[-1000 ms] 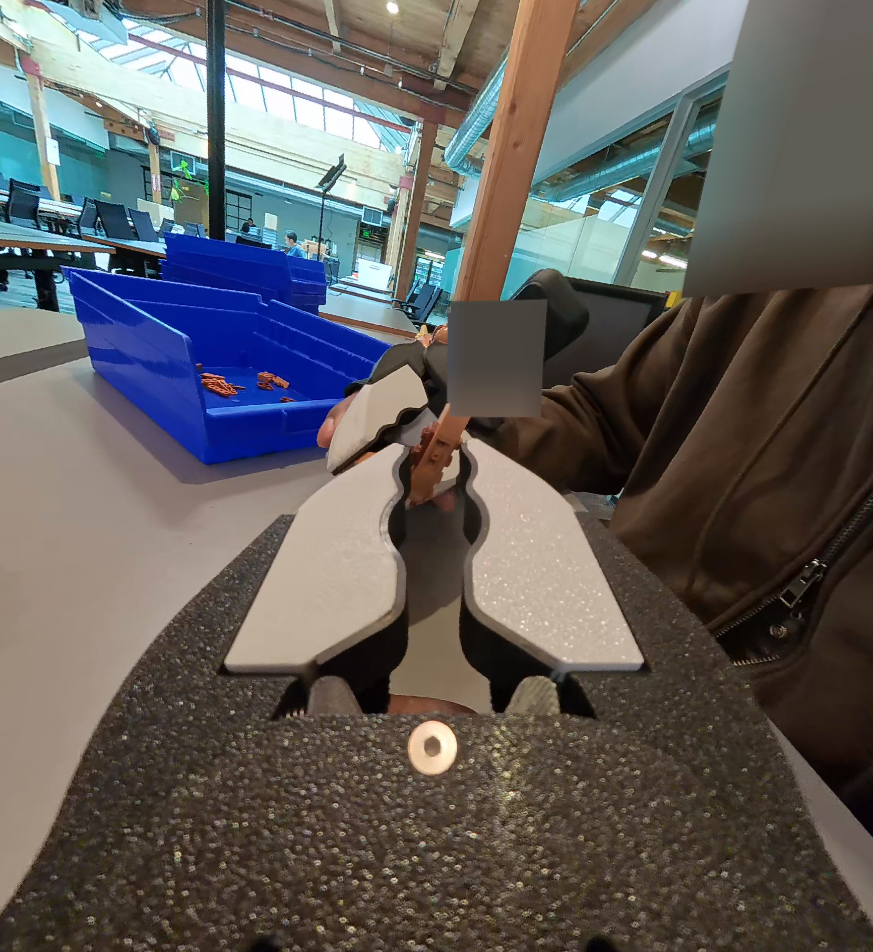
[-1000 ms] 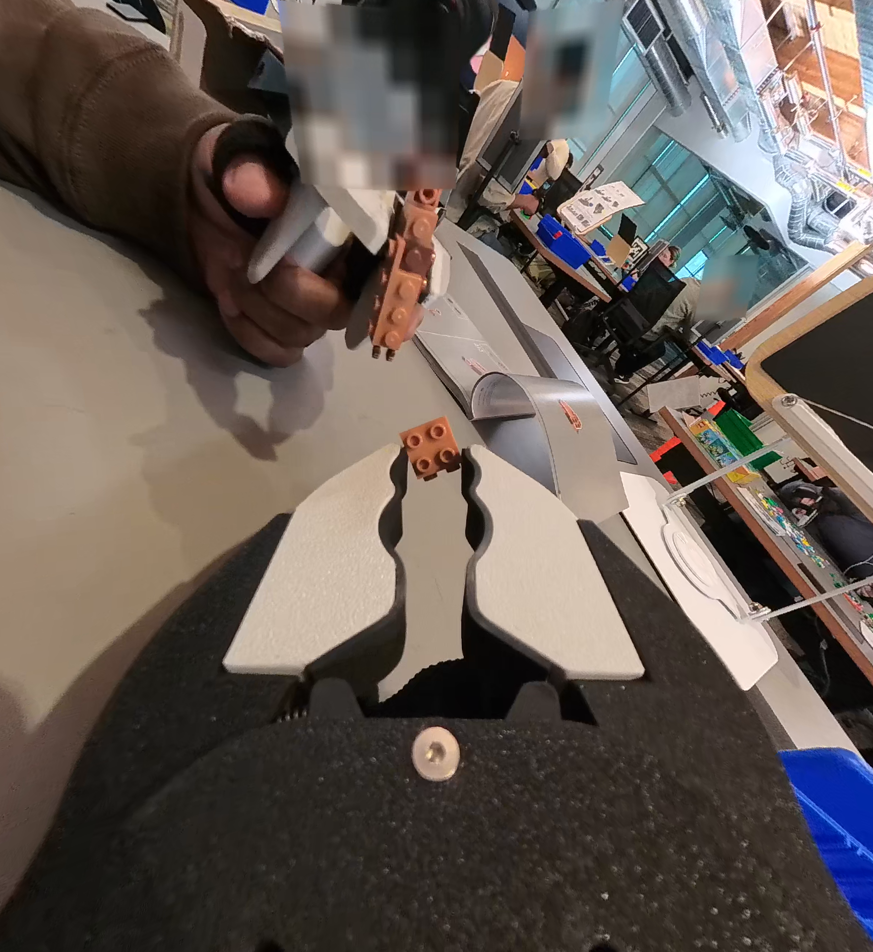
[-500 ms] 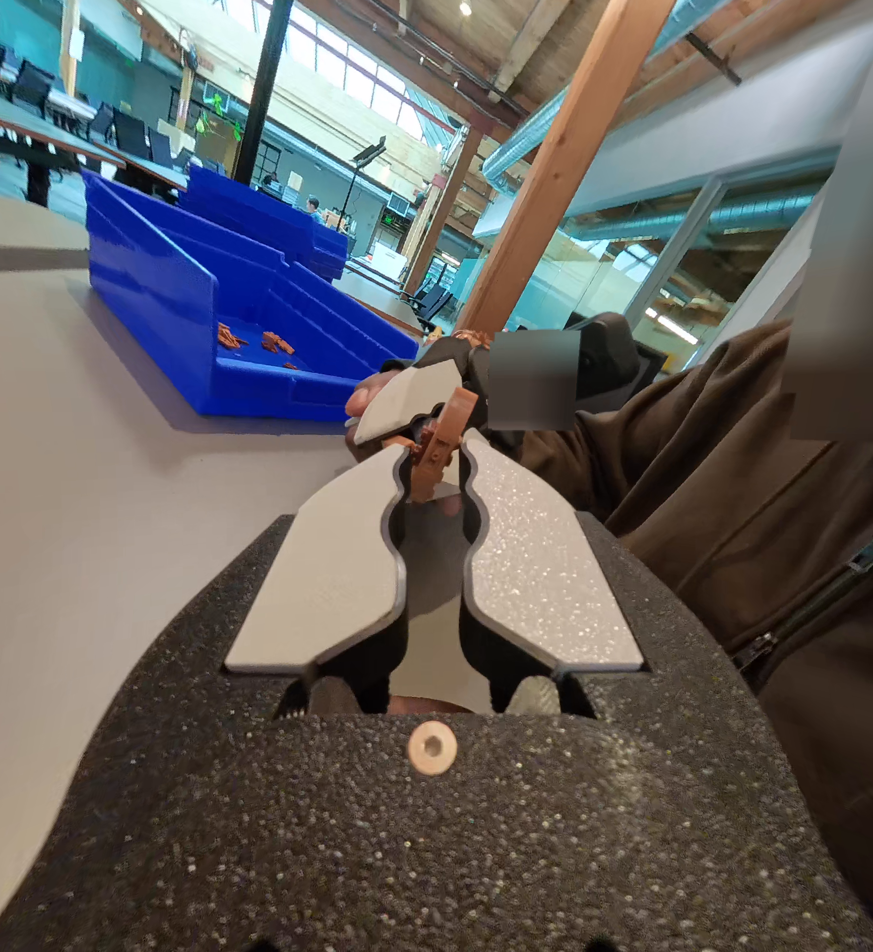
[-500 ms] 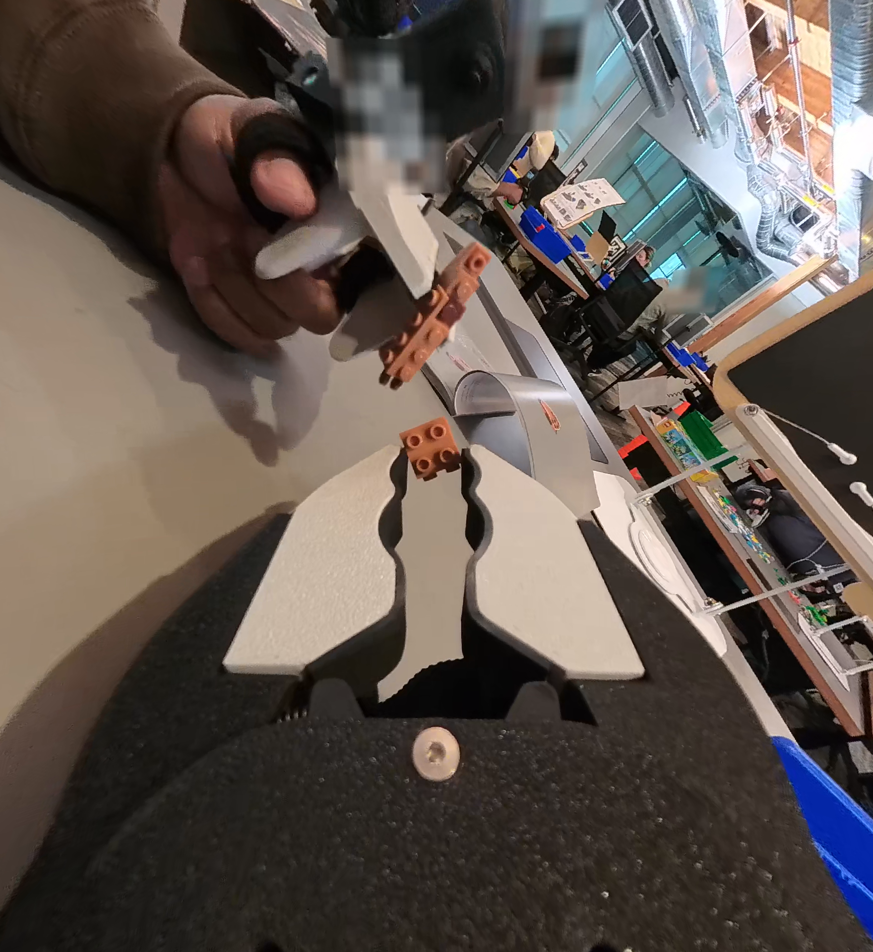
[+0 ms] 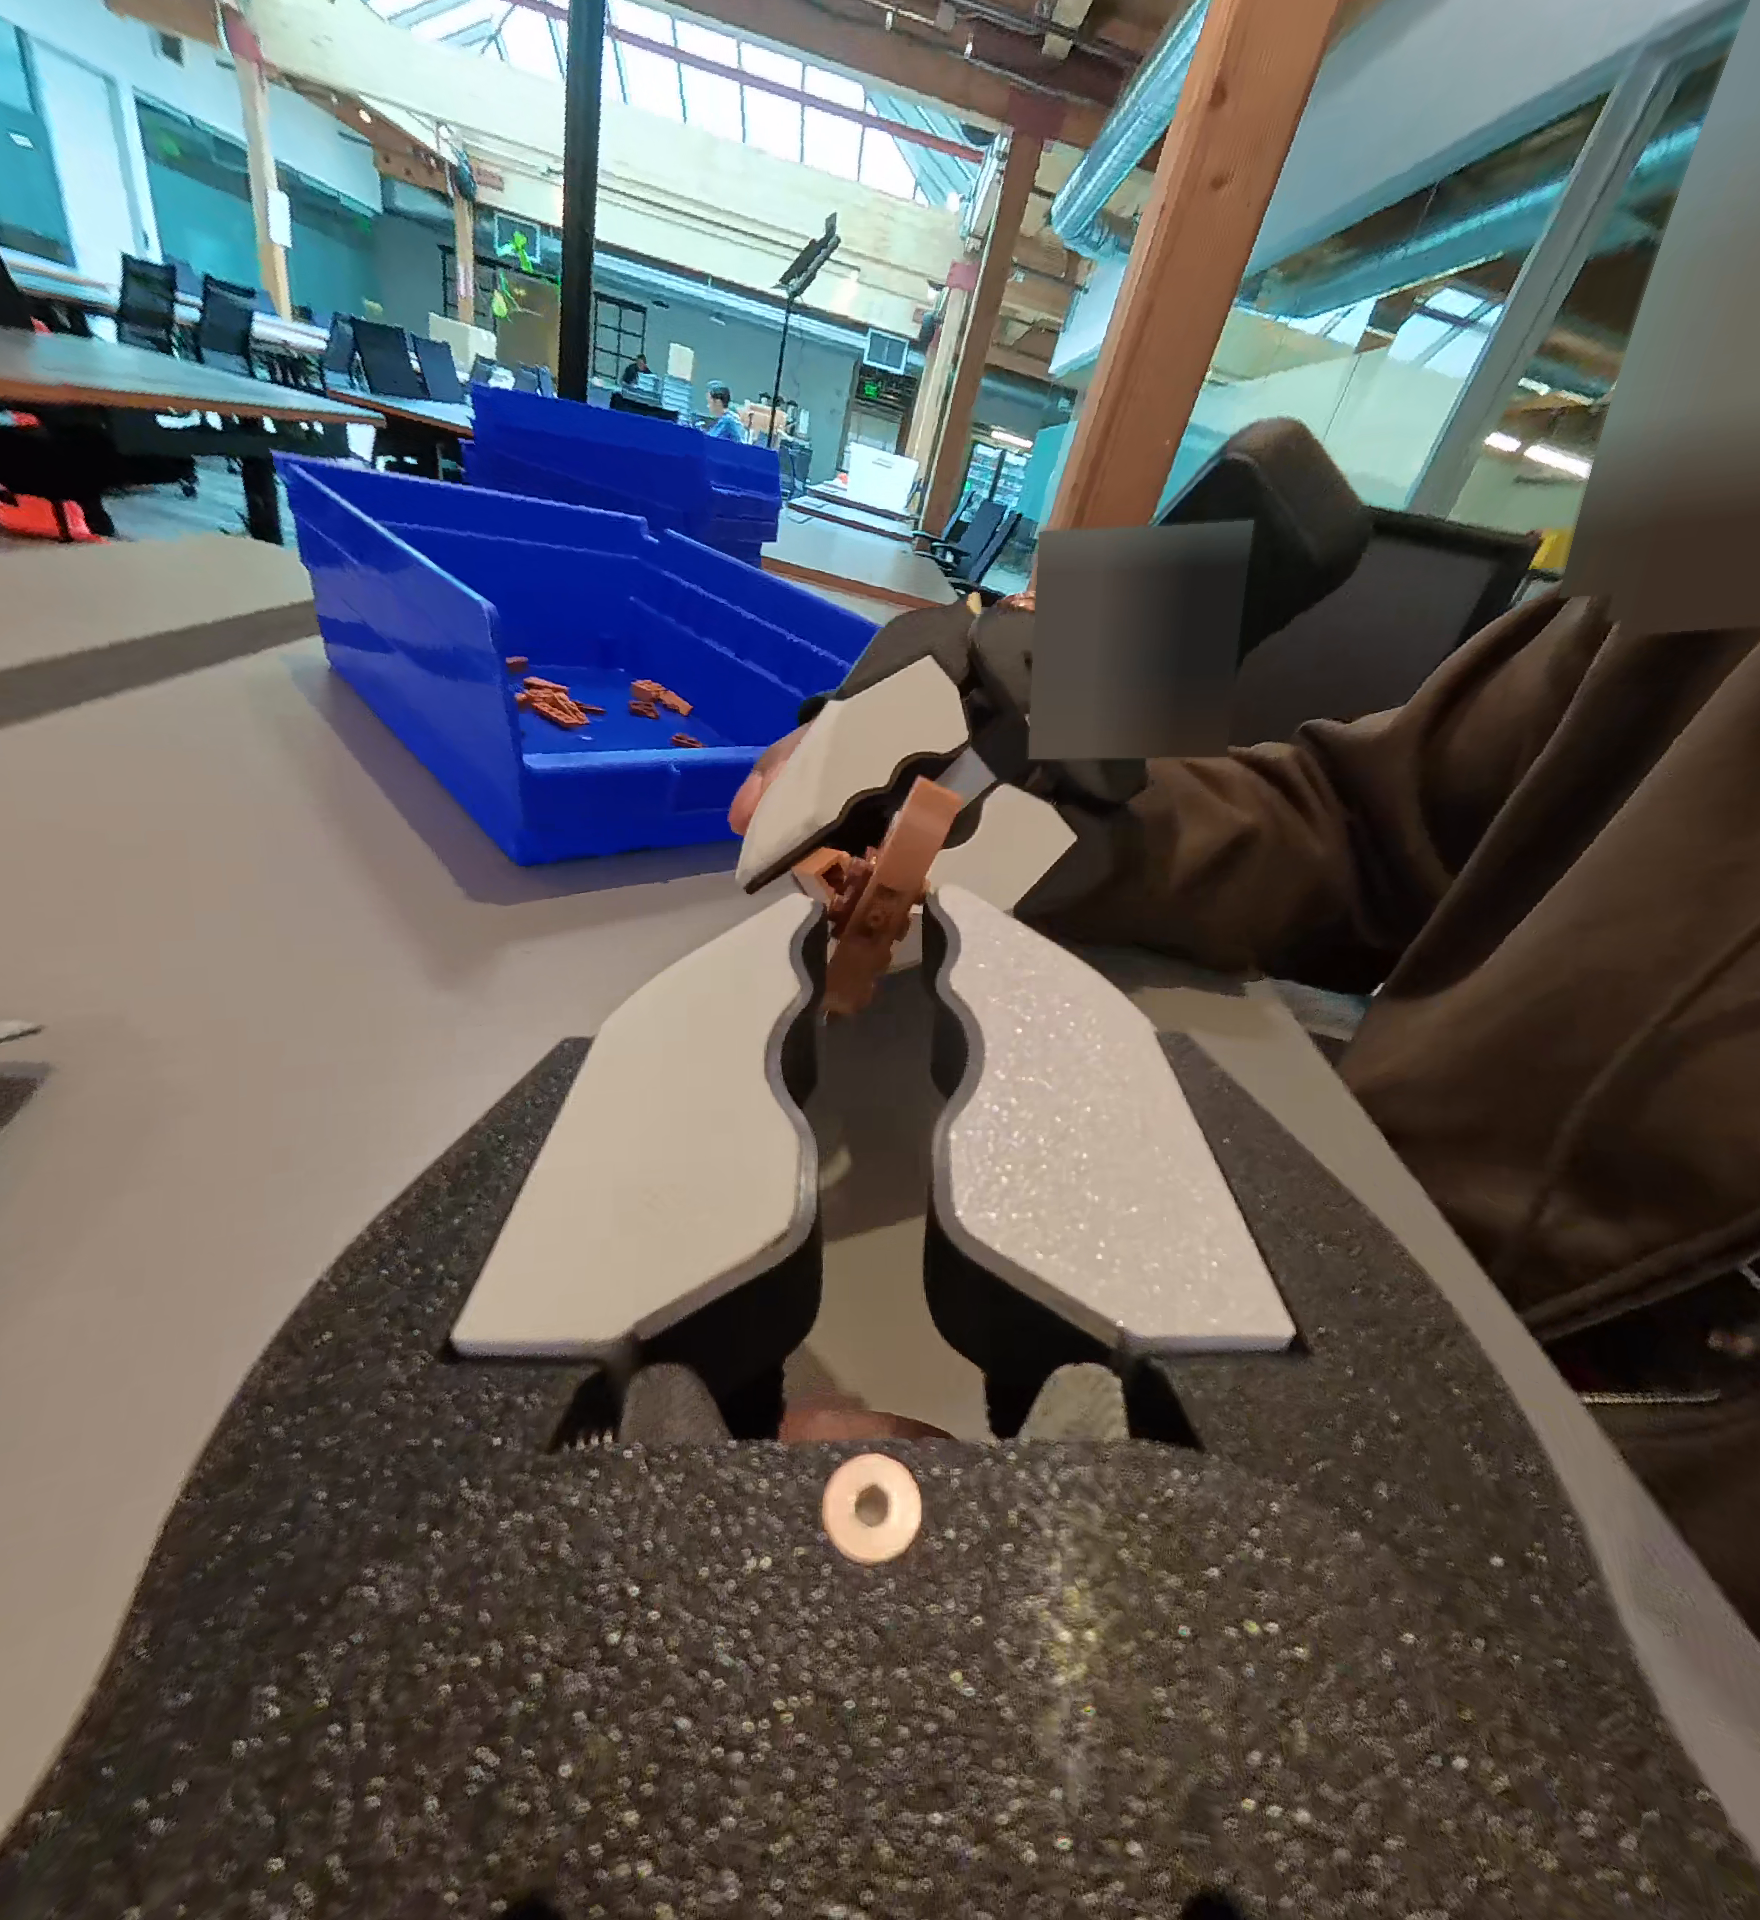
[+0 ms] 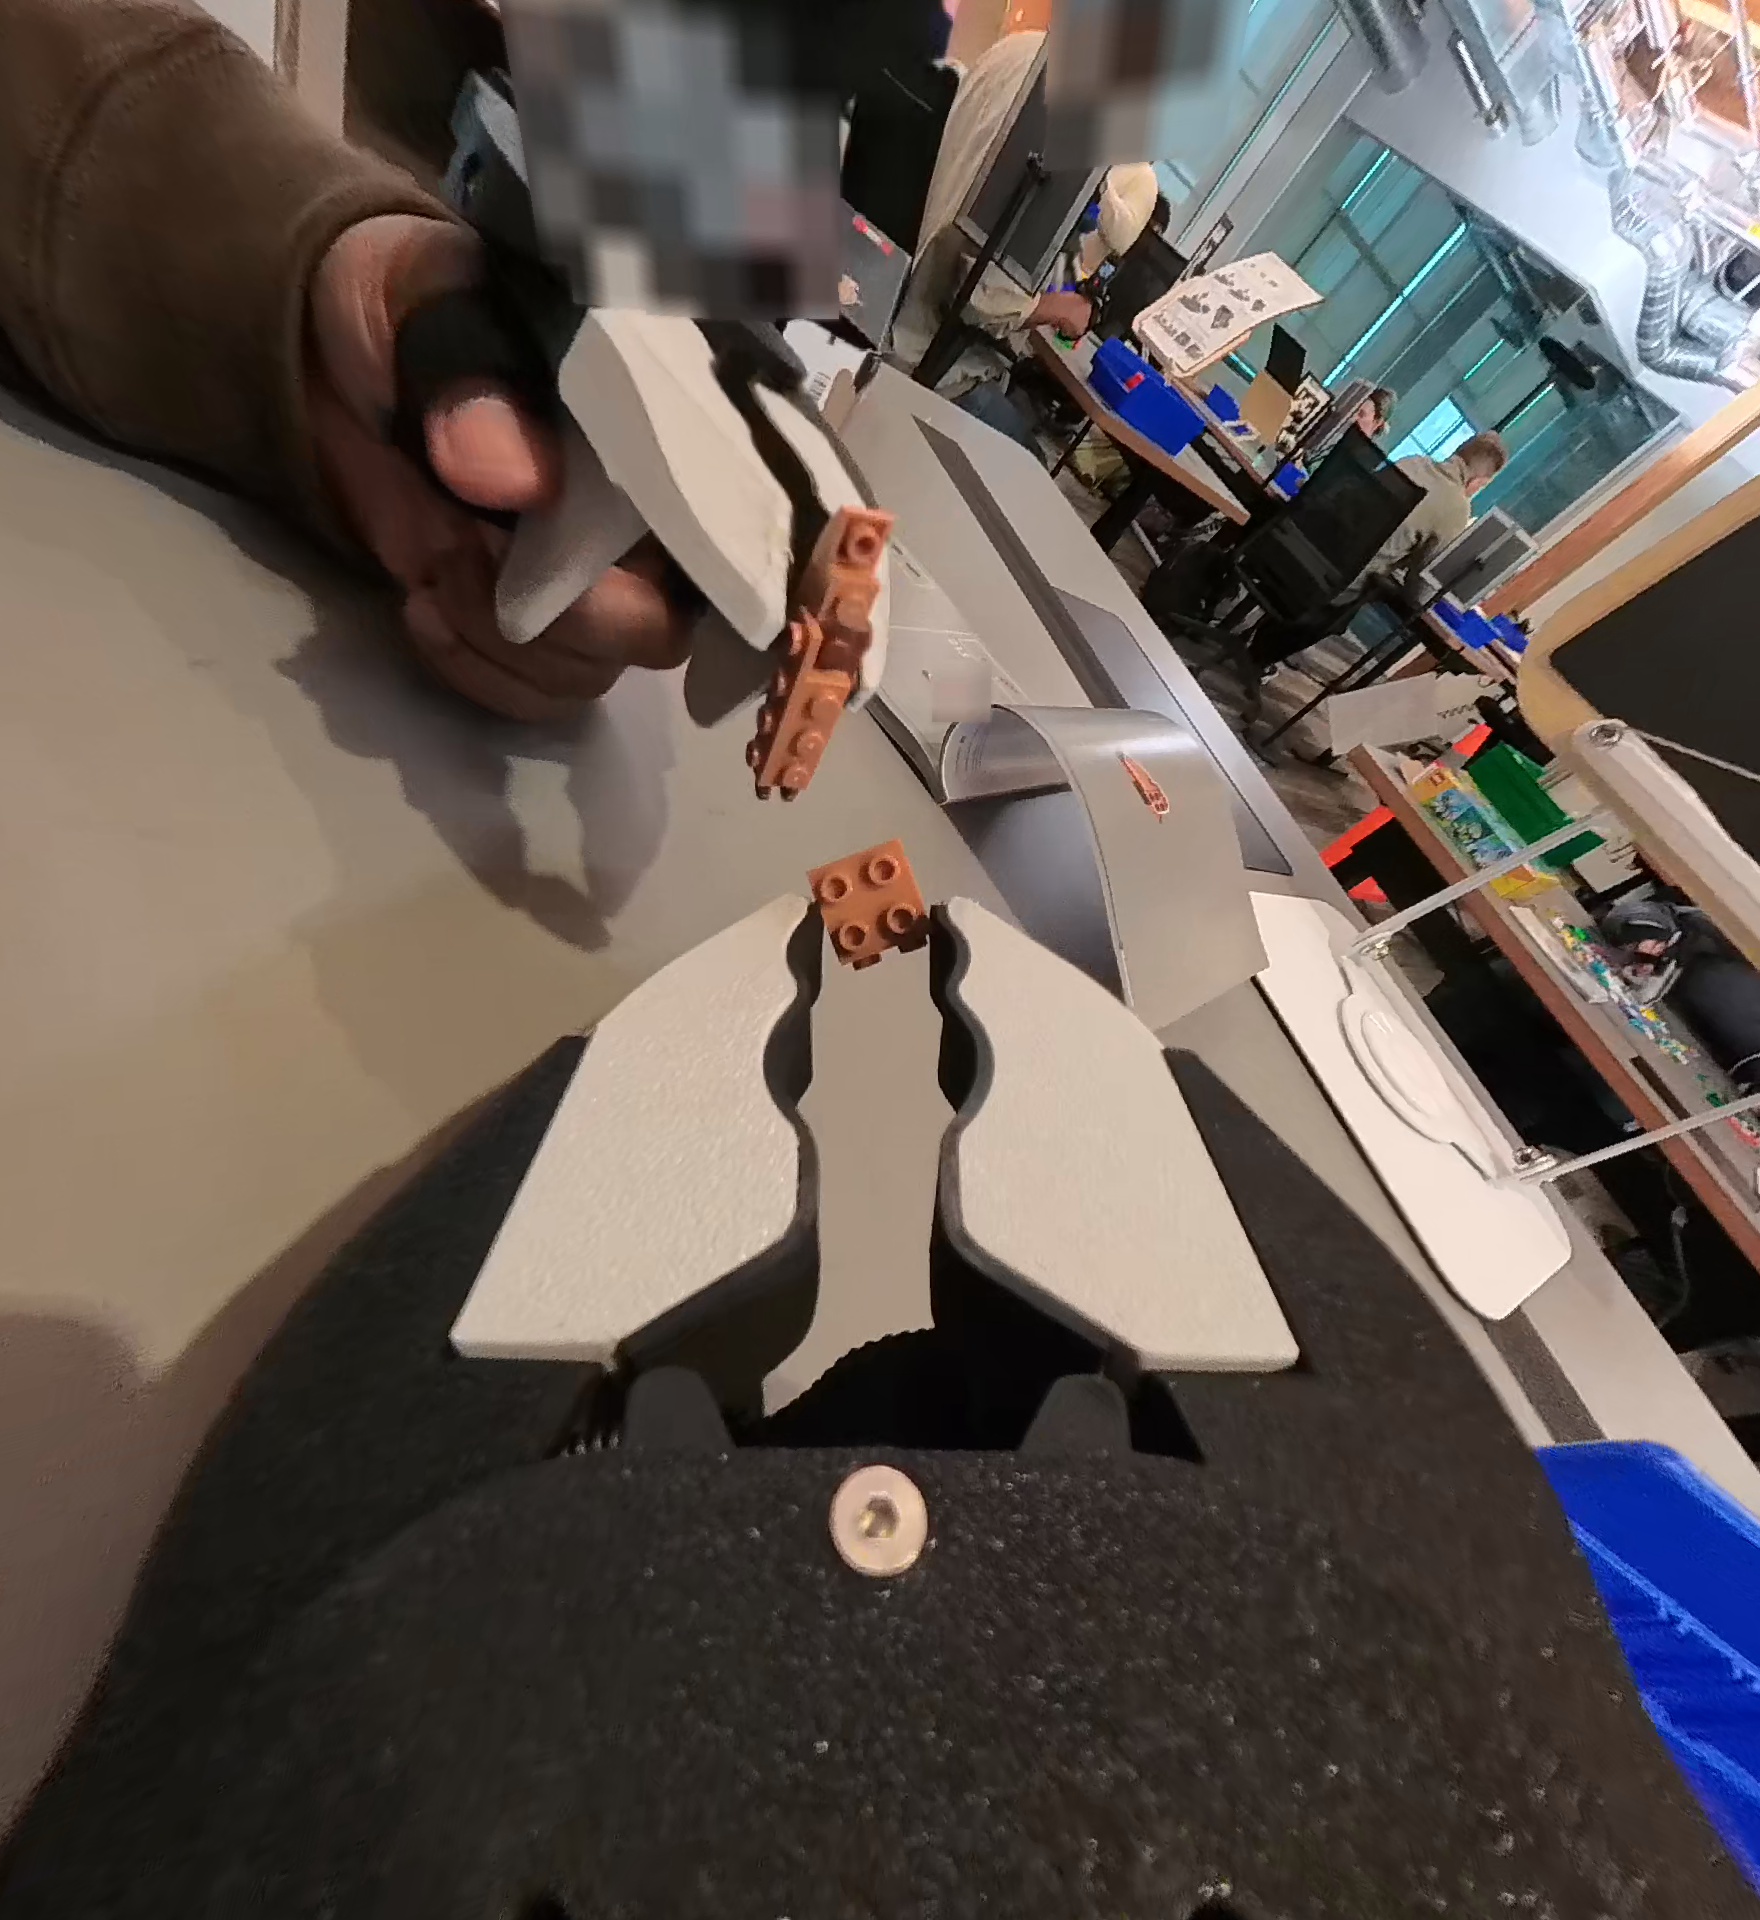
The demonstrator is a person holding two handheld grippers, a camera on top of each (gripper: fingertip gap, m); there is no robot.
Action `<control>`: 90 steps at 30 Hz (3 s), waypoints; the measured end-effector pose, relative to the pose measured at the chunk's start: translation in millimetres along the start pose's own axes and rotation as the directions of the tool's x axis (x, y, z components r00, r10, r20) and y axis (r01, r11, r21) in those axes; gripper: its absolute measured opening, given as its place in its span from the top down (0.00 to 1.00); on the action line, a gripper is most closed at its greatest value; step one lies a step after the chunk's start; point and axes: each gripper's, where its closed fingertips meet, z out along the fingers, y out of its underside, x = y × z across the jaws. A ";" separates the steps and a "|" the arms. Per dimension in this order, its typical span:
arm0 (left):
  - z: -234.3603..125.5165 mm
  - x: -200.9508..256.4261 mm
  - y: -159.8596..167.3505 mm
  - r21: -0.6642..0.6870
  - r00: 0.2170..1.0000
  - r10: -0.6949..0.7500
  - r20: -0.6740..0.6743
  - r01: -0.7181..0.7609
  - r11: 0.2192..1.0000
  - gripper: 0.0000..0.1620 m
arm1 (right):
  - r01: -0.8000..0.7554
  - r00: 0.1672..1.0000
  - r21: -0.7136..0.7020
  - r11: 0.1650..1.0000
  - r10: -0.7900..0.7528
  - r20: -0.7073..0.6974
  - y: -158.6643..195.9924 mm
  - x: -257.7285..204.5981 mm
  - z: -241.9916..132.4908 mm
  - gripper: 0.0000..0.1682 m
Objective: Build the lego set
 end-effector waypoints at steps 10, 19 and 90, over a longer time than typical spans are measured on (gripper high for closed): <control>3.1 -8.4 14.2 -0.150 0.937 0.329 0.117 -0.310 0.939 0.89 | -0.183 0.976 -0.089 0.979 0.192 0.103 10.9 -7.6 1.2 0.89; 3.6 -26.5 55.0 -0.452 0.712 0.697 0.081 -0.597 0.662 0.89 | -0.283 0.914 -0.237 0.929 0.336 0.228 26.9 -29.2 1.8 0.89; 23.0 -17.3 65.6 -0.538 -0.026 0.986 -0.163 -0.835 -0.111 0.86 | -0.265 0.859 -0.330 0.906 0.377 0.346 38.7 -52.4 -1.7 0.90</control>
